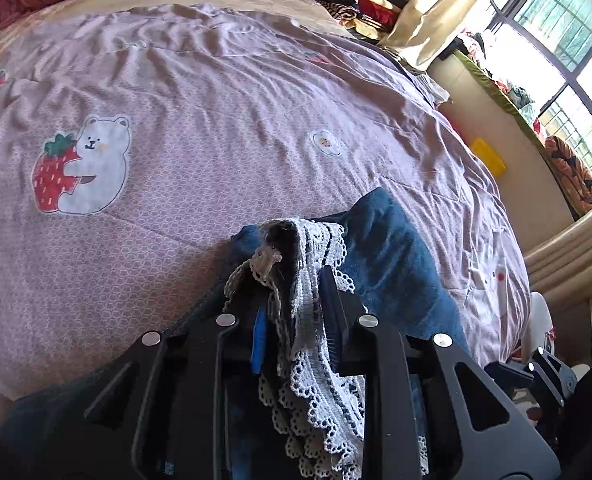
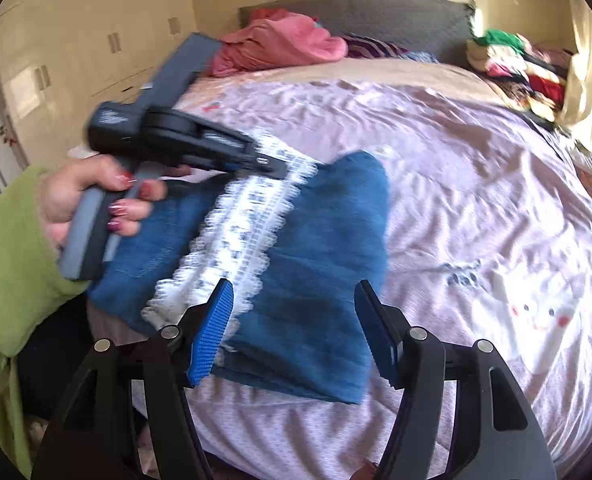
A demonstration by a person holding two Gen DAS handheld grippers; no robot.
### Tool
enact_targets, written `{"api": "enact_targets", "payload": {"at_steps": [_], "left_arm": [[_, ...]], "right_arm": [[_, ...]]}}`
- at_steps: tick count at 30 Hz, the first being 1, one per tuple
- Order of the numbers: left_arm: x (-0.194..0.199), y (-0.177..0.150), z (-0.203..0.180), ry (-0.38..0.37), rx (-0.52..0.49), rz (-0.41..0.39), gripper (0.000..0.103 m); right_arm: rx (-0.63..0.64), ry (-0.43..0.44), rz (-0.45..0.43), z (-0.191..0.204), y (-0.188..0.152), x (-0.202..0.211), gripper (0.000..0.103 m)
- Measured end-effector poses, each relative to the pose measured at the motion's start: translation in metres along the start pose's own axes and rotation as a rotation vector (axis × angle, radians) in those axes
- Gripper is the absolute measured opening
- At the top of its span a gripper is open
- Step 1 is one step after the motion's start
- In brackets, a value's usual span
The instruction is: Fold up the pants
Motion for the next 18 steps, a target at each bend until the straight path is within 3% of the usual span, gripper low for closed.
{"api": "enact_targets", "payload": {"at_steps": [4, 12, 13, 16, 18], "left_arm": [[0.011, -0.015, 0.01, 0.049, -0.016, -0.017, 0.013], [0.008, -0.022, 0.01, 0.118, -0.075, -0.046, 0.015], [0.012, -0.021, 0.009, 0.118, -0.072, -0.053, 0.018], [0.028, -0.022, 0.006, 0.118, -0.069, -0.073, 0.041], [0.04, -0.026, 0.004, 0.119, -0.068, -0.086, 0.045]], "right_arm": [[-0.015, -0.036, 0.087, -0.011, -0.02, -0.02, 0.062], [-0.056, -0.012, 0.113, -0.015, -0.034, -0.023, 0.065], [-0.061, -0.003, 0.112, -0.014, -0.034, -0.02, 0.065], [-0.095, 0.039, 0.063, -0.015, -0.028, -0.002, 0.067], [-0.108, 0.044, 0.024, -0.022, -0.015, 0.007, 0.072]]}}
Point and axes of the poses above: each gripper's, at about its wrist camera, not at the fingertips, and x roughly against the way its jaws point, z to its left, y to its top, the point moved 9 cm from there along -x, roughly the way its jaws point, and after that the axes turned 5 degrees about y, right-handed, at the moved point
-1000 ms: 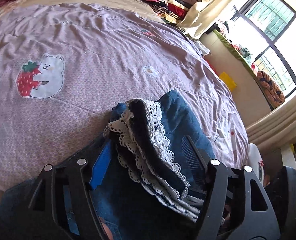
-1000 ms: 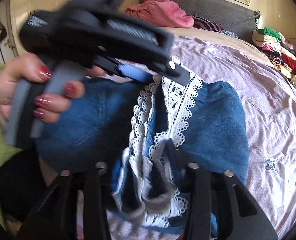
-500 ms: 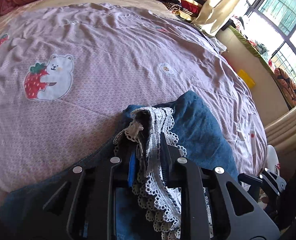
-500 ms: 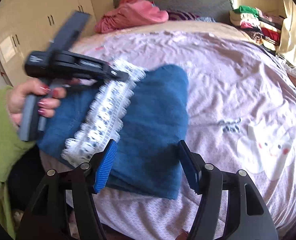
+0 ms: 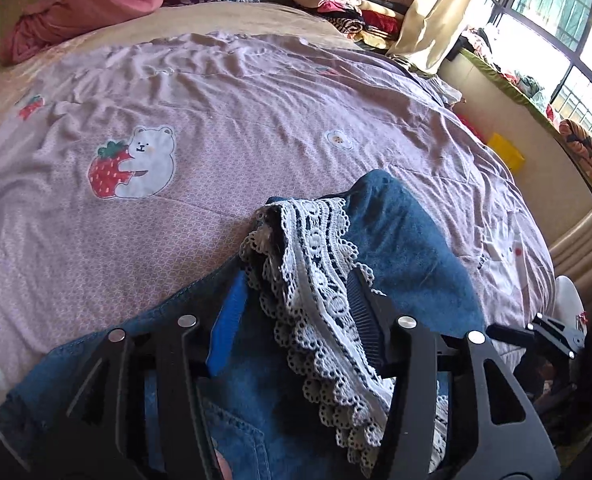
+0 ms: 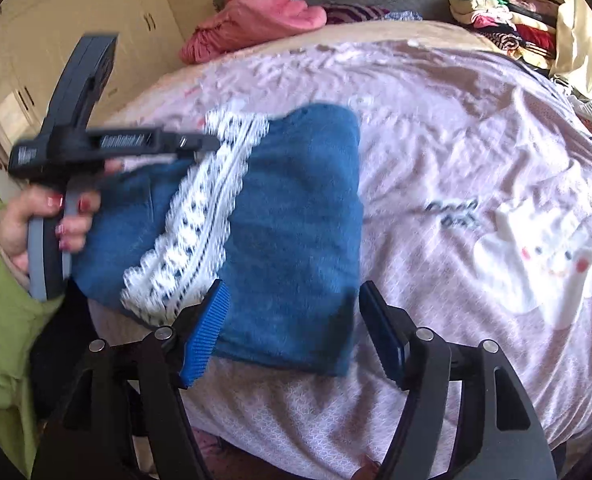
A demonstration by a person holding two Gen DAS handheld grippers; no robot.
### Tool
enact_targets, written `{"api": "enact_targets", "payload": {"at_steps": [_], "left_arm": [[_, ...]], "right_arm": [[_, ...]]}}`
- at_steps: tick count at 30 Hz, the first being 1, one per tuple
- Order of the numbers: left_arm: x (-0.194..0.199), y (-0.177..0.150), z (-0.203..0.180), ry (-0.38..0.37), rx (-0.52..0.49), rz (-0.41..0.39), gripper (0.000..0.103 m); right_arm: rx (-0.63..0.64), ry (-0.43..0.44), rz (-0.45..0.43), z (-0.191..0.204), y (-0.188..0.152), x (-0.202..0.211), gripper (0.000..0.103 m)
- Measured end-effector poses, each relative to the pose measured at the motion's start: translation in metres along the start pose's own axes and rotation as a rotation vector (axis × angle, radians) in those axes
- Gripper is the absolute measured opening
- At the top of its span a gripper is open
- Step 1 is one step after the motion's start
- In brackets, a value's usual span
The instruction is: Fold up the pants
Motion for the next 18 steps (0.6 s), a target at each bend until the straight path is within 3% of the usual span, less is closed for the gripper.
{"api": "enact_targets", "payload": {"at_steps": [6, 13, 18], "left_arm": [[0.023, -0.028, -0.009, -0.02, 0.028, 0.02, 0.048], [0.018, -0.076, -0.023, -0.036, 0.071, 0.113, 0.051], [0.015, -0.089, -0.017, -0.072, 0.15, 0.141, 0.054]], "right_arm": [[0.003, -0.001, -0.03, -0.023, 0.051, -0.004, 0.072], [0.016, 0.025, 0.042, -0.038, 0.091, -0.04, 0.072], [-0.006, 0.019, 0.082, -0.05, 0.105, -0.068, 0.072]]}}
Point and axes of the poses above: each gripper's, at about its wrist camera, not at the fingertips, and x roughly against the way its jaws point, z to its left, y to its top, the point moved 9 cm from there along -x, roughly the way its jaws point, and after that the axes turned 5 degrees about y, right-handed, at the moved point
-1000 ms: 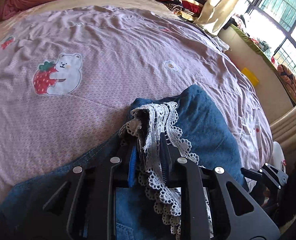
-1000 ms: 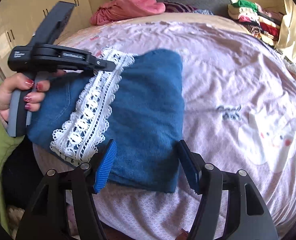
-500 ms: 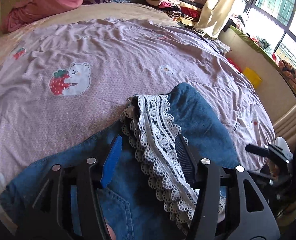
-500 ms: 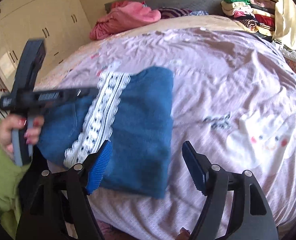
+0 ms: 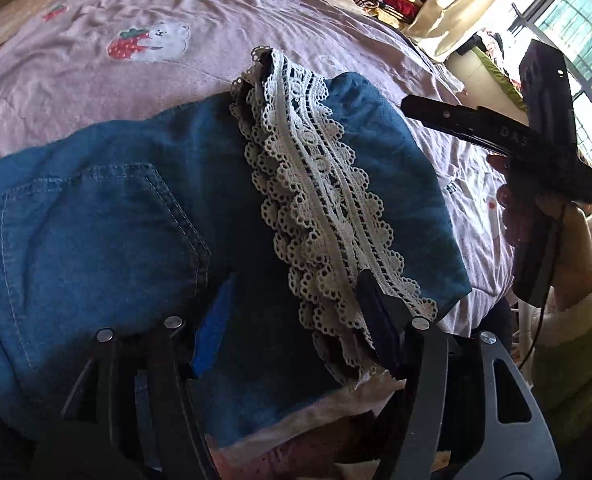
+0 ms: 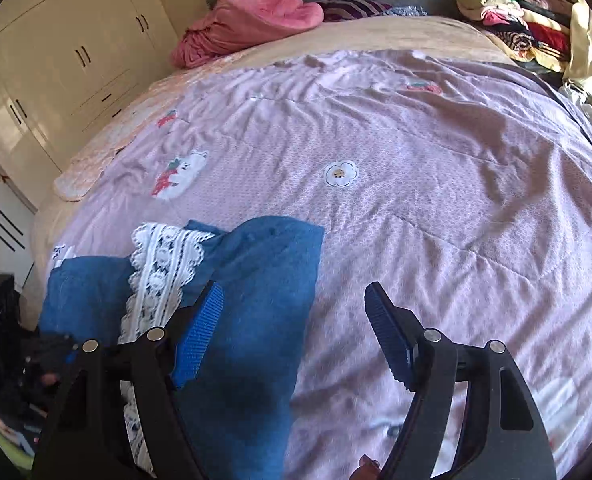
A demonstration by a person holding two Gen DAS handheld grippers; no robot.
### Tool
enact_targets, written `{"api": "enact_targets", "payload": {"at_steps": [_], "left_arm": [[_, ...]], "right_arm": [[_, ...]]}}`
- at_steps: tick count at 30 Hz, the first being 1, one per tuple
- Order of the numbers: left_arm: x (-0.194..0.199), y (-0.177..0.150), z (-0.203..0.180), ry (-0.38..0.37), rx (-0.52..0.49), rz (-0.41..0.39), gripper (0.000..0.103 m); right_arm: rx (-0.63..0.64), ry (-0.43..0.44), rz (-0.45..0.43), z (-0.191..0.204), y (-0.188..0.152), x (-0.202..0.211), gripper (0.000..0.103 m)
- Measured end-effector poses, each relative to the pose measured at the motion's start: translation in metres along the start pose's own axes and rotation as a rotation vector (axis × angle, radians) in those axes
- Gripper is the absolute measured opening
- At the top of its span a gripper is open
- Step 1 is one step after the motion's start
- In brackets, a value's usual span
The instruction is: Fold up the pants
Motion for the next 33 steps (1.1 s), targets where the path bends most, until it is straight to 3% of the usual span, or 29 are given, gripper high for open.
{"api": "enact_targets", "payload": {"at_steps": [3, 6, 8, 10, 12, 15, 18, 20, 25, 33], "left_arm": [[-0.001, -0.002, -0.006, 0.003, -0.014, 0.003, 0.053], [-0.003, -0.003, -0.009, -0.011, 0.0, 0.008, 0.051], [-0.003, -0.004, -0.011, -0.019, 0.007, 0.007, 0.041], [-0.002, -0.006, -0.015, -0.033, 0.006, 0.01, 0.035], [-0.002, -0.007, -0.018, -0.031, -0.003, 0.009, 0.032], [-0.004, -0.009, -0.02, -0.025, -0.014, 0.009, 0.024], [-0.006, -0.011, -0.016, -0.01, -0.018, 0.011, 0.022], [-0.006, -0.012, -0.015, -0.009, -0.014, 0.013, 0.022], [-0.006, -0.012, -0.018, 0.014, -0.029, 0.003, 0.022], [-0.003, -0.014, -0.02, 0.039, -0.032, -0.003, 0.022]], "right_arm": [[0.005, -0.04, -0.005, -0.009, 0.01, -0.009, 0.07], [-0.007, -0.015, 0.002, -0.011, 0.014, -0.016, 0.063], [-0.033, 0.008, 0.018, -0.014, 0.015, -0.022, 0.061], [-0.063, 0.047, 0.039, -0.014, 0.013, -0.03, 0.052], [-0.097, 0.12, 0.073, -0.01, 0.009, -0.041, 0.031], [-0.098, 0.16, 0.064, 0.0, 0.011, -0.041, 0.013], [-0.035, 0.197, 0.005, 0.021, 0.021, -0.024, 0.012], [0.013, 0.163, -0.014, 0.025, 0.025, -0.017, 0.012], [0.037, 0.035, 0.055, 0.001, 0.014, -0.035, 0.012], [0.02, -0.005, 0.058, -0.006, 0.003, -0.039, 0.02]]}}
Point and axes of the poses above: each gripper's, at about its wrist camera, not at the fingertips, and x roughly against the way its jaws point, z to its left, y to its top, the point moved 9 cm from there along -x, roughly the way its jaws point, and after that the axes turned 5 degrees about y, right-handed, at the moved point
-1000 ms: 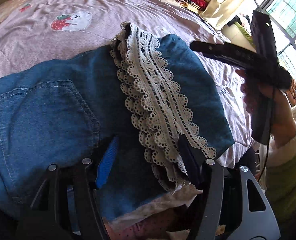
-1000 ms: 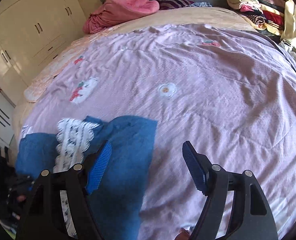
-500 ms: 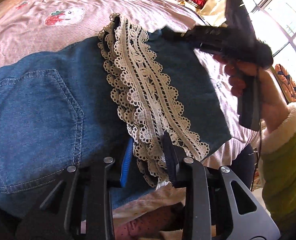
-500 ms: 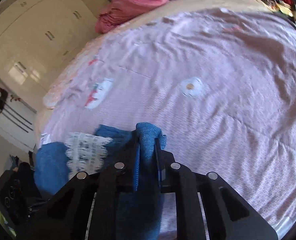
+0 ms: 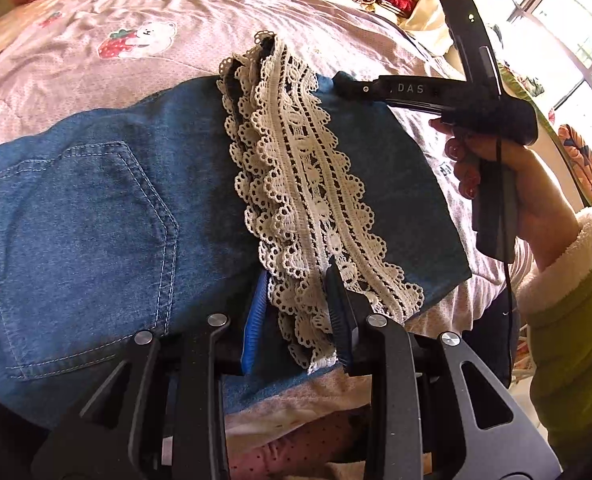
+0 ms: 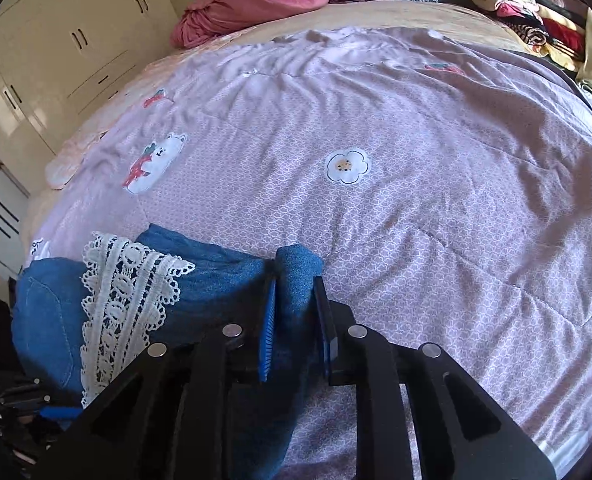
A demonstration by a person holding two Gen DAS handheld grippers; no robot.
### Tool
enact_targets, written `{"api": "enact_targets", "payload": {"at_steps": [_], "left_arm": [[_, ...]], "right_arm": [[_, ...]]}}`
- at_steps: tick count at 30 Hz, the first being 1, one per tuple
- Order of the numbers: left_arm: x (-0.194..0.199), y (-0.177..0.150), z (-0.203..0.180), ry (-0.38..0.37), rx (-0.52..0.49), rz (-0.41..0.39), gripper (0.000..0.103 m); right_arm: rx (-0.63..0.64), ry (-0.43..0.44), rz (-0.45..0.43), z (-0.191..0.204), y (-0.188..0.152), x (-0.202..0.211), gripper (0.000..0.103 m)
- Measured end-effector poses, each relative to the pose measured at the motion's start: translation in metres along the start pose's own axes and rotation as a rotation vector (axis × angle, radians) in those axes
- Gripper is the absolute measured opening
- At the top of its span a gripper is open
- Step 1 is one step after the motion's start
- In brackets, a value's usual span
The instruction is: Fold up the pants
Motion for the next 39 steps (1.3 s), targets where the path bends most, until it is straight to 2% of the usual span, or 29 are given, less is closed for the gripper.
{"api": "enact_targets", "payload": {"at_steps": [6, 19, 24, 30, 35, 39], "left_arm": [[0.007, -0.001, -0.007, 0.013, -0.005, -0.014, 0.022], [0.032, 0.0, -0.005, 0.004, 0.002, -0.067, 0.022], [0.045, 0.002, -0.003, 0.03, -0.006, -0.104, 0.022], [0.064, 0.004, 0.003, 0.071, -0.011, -0.153, 0.022], [0.082, 0.004, 0.015, 0.127, -0.01, -0.201, 0.032], [0.095, 0.002, 0.028, 0.155, 0.006, -0.229, 0.035]], "right_arm": [[0.027, -0.013, -0.052, 0.009, 0.006, 0.031, 0.037], [0.099, 0.026, -0.114, 0.053, 0.003, 0.072, 0.048], [0.115, 0.033, -0.141, 0.068, 0.004, 0.085, 0.056], [0.156, 0.05, -0.173, 0.095, 0.008, 0.102, 0.061], [0.191, 0.063, -0.188, 0.118, 0.012, 0.109, 0.066], [0.224, 0.078, -0.197, 0.14, 0.014, 0.112, 0.069]]}}
Point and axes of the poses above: each gripper's, at about its wrist camera, not at the fingertips, and x roughly against the way its jaws point, z to its left, y to its top, the point moved 9 cm from there along -x, roughly the way its jaws point, and after that the axes turned 5 degrees about y, right-handed, at the moved point
